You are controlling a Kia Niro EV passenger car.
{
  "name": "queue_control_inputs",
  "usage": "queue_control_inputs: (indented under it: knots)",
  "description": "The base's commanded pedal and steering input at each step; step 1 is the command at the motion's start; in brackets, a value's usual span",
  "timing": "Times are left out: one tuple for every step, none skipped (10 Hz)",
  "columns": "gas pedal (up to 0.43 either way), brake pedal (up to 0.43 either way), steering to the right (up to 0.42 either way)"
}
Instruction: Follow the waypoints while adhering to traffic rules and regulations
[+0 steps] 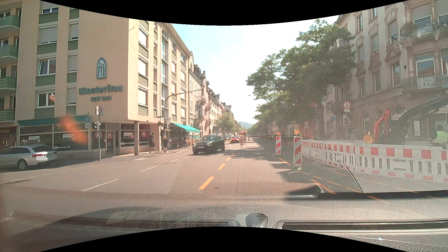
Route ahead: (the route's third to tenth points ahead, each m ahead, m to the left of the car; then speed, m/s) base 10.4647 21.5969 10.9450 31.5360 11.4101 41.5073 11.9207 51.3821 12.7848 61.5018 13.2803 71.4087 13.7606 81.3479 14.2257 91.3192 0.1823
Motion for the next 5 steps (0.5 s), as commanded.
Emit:
queue_control_inputs:
  knots:
    - [0.0,0.018,-0.001]
    - [0.0,0.018,-0.001]
    - [0.0,0.018,-0.001]
    - [0.0,0.024,-0.001]
    - [0.0,0.018,-0.001]
